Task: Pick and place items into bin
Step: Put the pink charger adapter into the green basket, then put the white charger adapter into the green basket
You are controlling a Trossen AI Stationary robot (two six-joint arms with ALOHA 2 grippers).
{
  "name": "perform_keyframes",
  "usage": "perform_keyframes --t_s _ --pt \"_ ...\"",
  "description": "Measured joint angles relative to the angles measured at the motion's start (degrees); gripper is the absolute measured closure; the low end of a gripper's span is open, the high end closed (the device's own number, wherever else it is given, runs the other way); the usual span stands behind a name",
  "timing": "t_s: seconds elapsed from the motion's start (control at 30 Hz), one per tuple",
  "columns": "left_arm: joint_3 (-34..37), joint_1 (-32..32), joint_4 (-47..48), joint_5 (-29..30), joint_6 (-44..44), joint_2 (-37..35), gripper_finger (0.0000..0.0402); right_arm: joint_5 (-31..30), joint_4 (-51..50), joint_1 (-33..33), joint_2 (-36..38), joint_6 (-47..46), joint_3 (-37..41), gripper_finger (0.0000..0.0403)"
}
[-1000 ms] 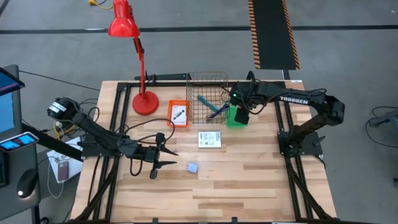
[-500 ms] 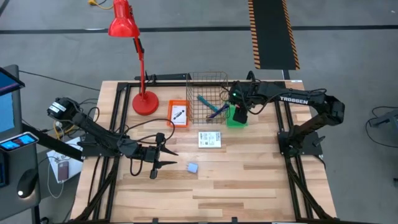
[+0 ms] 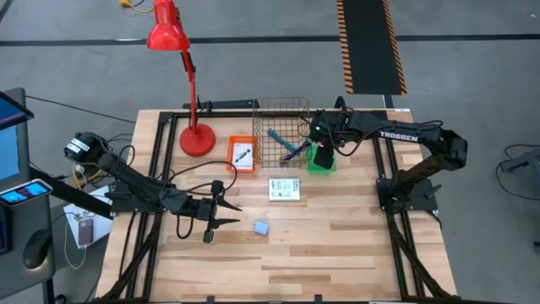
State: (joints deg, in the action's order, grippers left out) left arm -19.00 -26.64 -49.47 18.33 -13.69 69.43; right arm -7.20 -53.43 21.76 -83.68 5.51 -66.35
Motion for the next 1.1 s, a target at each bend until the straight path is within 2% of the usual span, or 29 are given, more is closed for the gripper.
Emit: perform_keyframes --t_s 0.43,0.9,1.1 --pt "0.01 0.0 0.09 0.0 0.85 0.0 0.0274 -0.03 0.09 0.0 0.0 -0.06 0.0 0.0187" --pt "0.01 0.01 0.1 -0.18 1.49 0.0 0.0274 -0.19 -2.07 -0.35 0.0 -0.03 0.0 0.0195" --pt "0.04 -0.01 1.55 -4.68 1.53 0.02 0.0274 -0.17 -4.42 -2.68 0.0 -1.46 0.03 0.0193"
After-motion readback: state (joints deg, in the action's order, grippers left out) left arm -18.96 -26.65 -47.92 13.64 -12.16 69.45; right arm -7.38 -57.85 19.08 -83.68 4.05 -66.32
